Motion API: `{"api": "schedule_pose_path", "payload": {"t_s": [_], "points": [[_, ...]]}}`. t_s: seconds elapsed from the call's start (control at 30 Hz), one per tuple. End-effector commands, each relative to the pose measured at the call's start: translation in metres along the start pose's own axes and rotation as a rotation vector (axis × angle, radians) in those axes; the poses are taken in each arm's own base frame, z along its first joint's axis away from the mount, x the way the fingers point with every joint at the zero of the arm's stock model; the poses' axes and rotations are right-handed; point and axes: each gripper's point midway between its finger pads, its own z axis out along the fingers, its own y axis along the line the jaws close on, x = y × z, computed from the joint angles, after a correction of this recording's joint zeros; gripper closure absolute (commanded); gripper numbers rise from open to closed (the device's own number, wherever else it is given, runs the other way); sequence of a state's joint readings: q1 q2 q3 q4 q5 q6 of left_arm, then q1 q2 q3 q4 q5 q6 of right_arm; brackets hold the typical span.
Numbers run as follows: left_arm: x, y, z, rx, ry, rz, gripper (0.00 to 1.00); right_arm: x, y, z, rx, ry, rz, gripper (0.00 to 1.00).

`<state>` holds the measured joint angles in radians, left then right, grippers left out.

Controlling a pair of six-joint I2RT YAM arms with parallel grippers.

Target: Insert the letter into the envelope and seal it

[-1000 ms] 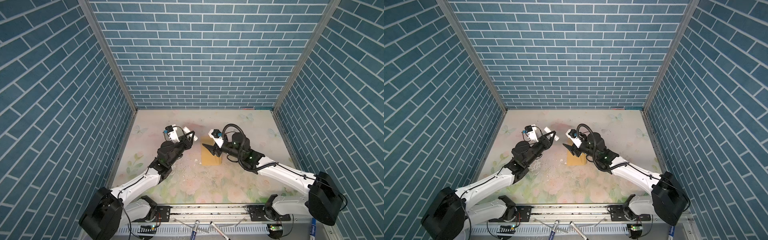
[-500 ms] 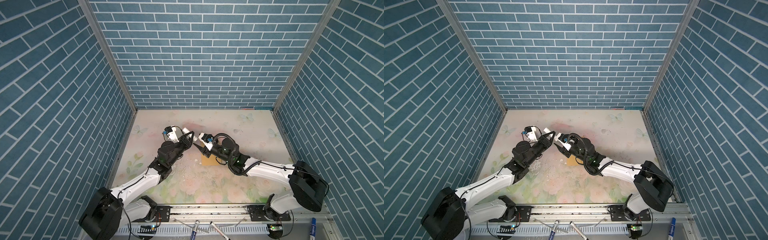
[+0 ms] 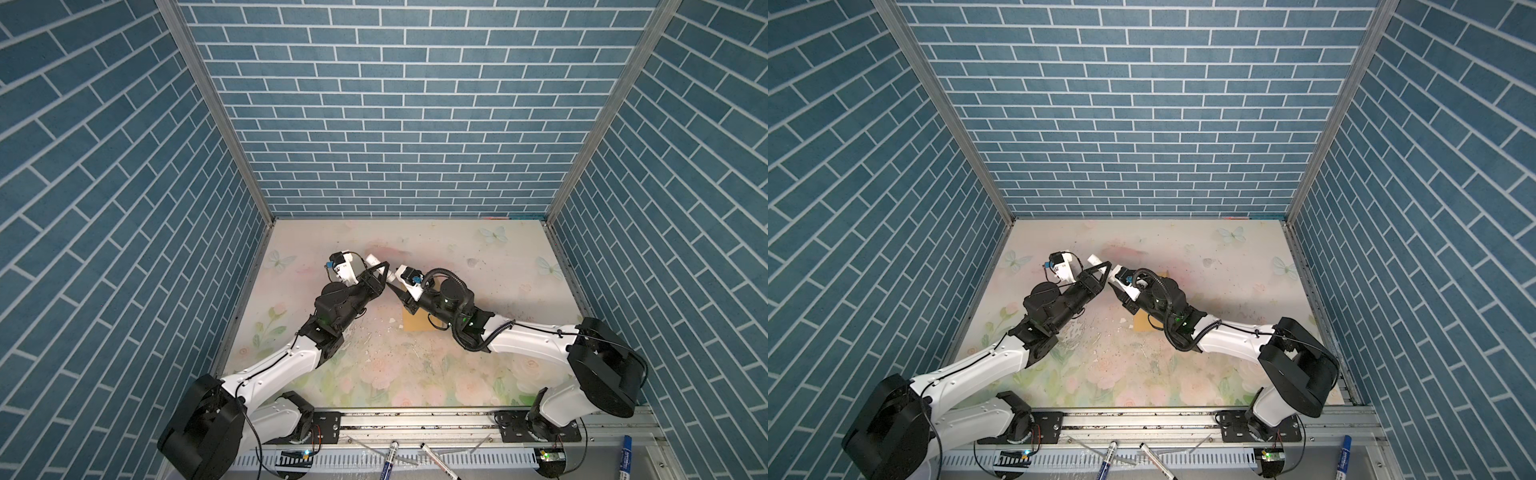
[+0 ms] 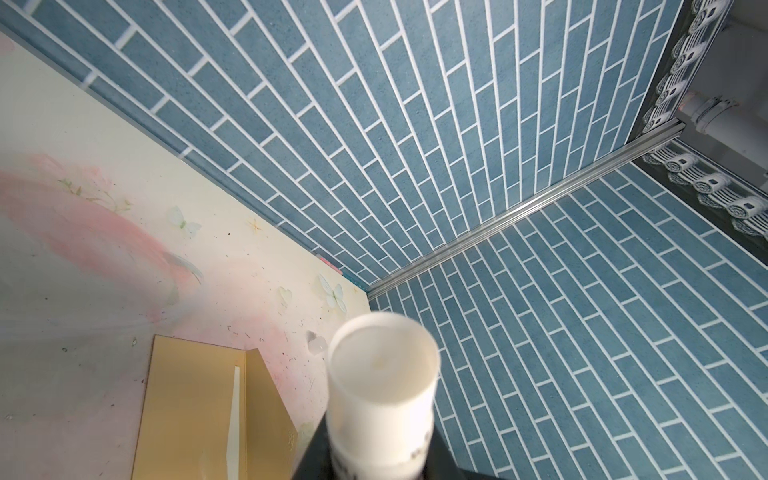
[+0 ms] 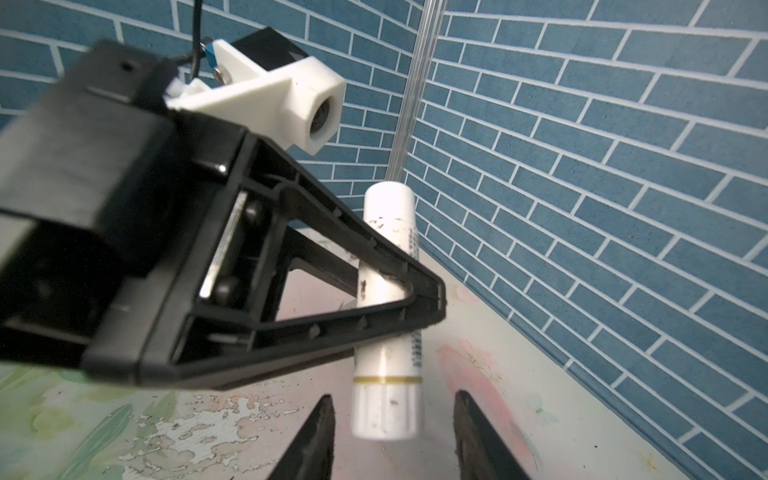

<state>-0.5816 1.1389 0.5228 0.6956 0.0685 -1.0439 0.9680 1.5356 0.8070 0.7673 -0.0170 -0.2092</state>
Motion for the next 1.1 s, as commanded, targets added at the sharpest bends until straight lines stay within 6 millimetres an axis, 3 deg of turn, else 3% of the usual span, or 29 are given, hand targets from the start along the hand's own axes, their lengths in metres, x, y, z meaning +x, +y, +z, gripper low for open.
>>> {"api": "schedule_pose_path", "payload": {"t_s": [0.0, 0.83, 1.07], "points": [[-0.004, -0.014, 0.001, 0.048, -0.014, 0.000, 1.00, -0.023, -0.004, 0.006, 0.014, -0.069, 0.023, 0.58], [0.000, -0.005, 0.002, 0.027, -0.009, 0.009, 1.00, -0.038, -0.008, 0.007, 0.026, -0.107, 0.083, 0.60], [-0.001, -0.006, 0.002, 0.033, -0.012, 0.009, 1.00, -0.036, -0.007, 0.011, 0.016, -0.085, 0.091, 0.76]]}}
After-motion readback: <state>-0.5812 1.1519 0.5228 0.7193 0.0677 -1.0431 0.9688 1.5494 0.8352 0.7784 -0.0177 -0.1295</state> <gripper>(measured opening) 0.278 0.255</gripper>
